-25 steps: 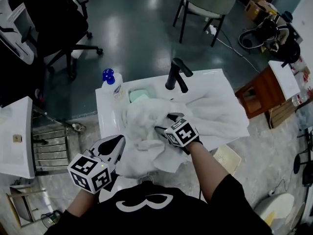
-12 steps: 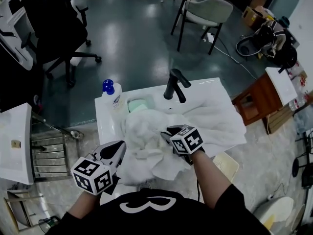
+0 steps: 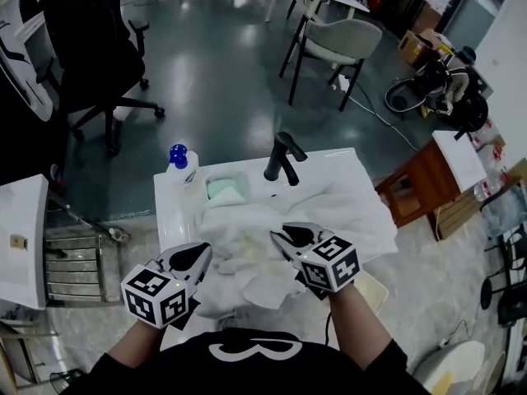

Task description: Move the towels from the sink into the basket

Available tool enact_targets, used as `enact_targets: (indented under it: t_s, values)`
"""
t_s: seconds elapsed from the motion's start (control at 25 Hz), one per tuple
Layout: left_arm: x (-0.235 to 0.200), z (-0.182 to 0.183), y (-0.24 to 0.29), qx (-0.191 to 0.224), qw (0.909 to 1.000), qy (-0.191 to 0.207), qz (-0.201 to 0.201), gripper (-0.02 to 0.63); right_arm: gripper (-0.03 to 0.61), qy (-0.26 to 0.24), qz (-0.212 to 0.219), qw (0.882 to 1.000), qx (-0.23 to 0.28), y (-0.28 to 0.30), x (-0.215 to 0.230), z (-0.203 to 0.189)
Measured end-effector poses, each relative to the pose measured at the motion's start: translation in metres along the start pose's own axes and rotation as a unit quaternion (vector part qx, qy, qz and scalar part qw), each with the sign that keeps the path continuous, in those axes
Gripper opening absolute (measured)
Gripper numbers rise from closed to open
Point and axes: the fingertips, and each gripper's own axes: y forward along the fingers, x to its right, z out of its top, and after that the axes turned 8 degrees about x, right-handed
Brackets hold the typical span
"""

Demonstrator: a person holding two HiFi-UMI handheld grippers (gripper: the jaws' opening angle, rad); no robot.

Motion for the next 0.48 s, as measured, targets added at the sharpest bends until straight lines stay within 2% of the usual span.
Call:
enact_targets:
  t_s: [0.2,0.48]
  values:
    - [0.006,0.004,-0.002,0.007,0.9999,0.007,-0.006,0.006,0.061,0.023,-0.010,0.997,0.073,-0.036,-0.003,0.040]
    - [0.024,0.010,0.004,0.029,0.9991,0.002,-0.033,0.006,0.060,0.034,-0.054,0.985,0.161,-0.098,0.006,0.096]
